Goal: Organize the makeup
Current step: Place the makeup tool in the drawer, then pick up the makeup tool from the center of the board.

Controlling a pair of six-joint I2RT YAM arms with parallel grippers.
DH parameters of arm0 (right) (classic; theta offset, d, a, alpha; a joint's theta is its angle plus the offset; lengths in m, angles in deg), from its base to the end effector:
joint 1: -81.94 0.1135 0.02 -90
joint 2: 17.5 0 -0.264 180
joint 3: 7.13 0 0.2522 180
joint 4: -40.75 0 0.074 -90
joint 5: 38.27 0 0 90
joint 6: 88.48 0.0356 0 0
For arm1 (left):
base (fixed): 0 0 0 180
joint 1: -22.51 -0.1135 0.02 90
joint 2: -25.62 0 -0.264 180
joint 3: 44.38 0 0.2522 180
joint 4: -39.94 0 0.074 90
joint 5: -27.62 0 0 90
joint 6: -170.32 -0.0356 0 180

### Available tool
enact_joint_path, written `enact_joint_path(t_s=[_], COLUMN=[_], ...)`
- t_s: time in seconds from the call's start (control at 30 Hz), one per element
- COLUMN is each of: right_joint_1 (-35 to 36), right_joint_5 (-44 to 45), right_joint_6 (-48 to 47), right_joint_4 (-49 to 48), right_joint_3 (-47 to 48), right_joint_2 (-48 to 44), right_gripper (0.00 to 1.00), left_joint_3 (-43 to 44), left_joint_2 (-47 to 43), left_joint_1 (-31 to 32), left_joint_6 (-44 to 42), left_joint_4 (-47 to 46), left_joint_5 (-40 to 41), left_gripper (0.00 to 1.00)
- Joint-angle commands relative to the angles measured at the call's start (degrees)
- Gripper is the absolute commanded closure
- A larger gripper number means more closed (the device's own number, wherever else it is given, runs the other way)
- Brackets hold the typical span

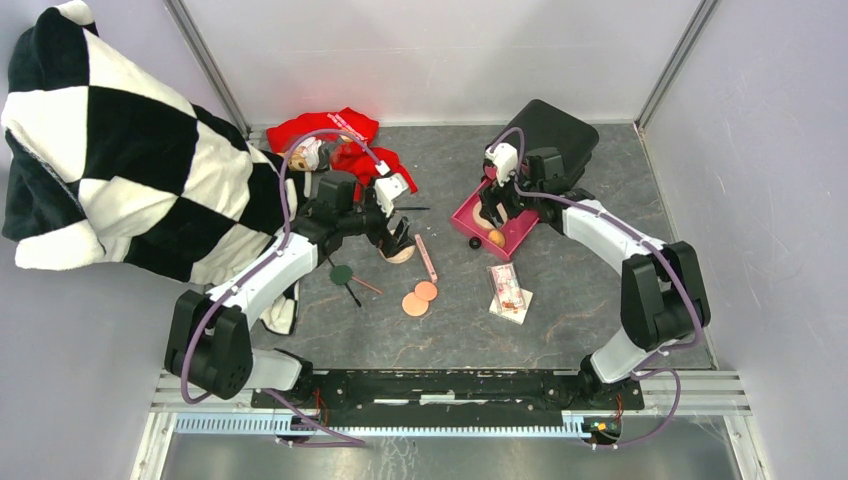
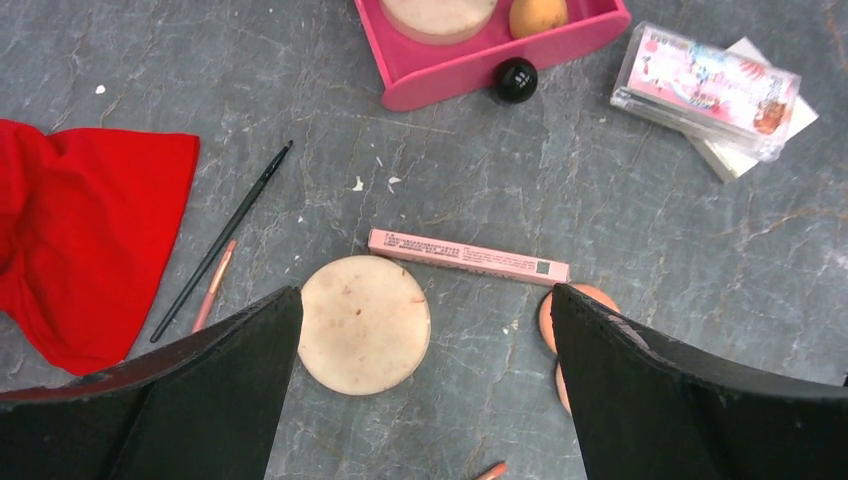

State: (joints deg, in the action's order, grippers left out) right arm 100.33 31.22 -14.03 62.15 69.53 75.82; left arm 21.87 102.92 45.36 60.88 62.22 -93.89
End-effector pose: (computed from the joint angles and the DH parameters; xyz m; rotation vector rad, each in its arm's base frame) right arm 0.3390 0.1259 0.2386 -0.8315 2.0574 0.4265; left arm 0.2662 -0.1323 0.2654 1.0530 1.8390 -0.6244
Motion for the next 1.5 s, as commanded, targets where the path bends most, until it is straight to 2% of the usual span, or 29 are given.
enact_joint_path(t_s=[0.0,0.23,0.5,0.73,1.0,1.17,1.47], right_joint_1=[1.28,5.01,5.28,5.3,5.26,5.33,5.27], right_joint_5=[-7.03,-10.55,-11.38,-11.55,-11.71,-11.88,-12.07], right_joint_6=[-2.64,-6.02,-6.42,-6.6,-6.86,-7.1,-7.39], right_joint_4=[-2.46,-2.28,-1.71,-1.75,-1.57,-1.49,-1.26], right_joint_3=[-1.43,-1.99,-2.05,-2.01,-2.03,-1.99,-1.73], right_joint_2=[-3.94,-4.54,-3.24,-2.97,-2.32,-1.63,-0.48], right_gripper=[0.17,0.19,0.21,0.22,0.22,0.23,0.23], left_joint_3=[-1.15,0.7,8.93,13.94,18.93,18.48,12.39], left_joint_2=[1.17,7.06,17.29,23.22,29.42,31.0,30.41], left_joint_1=[0.21,0.25,-1.76,-3.04,-4.84,-4.88,-4.7], left_joint_6=[-7.78,-5.57,0.64,1.87,2.17,2.9,5.16], left_joint_4=[0.94,3.04,10.07,13.48,17.68,17.72,12.48], left_joint_5=[2.25,11.84,15.88,16.03,11.62,10.28,11.19], left_gripper=[0.0,0.0,0.06,0.1,0.24,0.32,0.43])
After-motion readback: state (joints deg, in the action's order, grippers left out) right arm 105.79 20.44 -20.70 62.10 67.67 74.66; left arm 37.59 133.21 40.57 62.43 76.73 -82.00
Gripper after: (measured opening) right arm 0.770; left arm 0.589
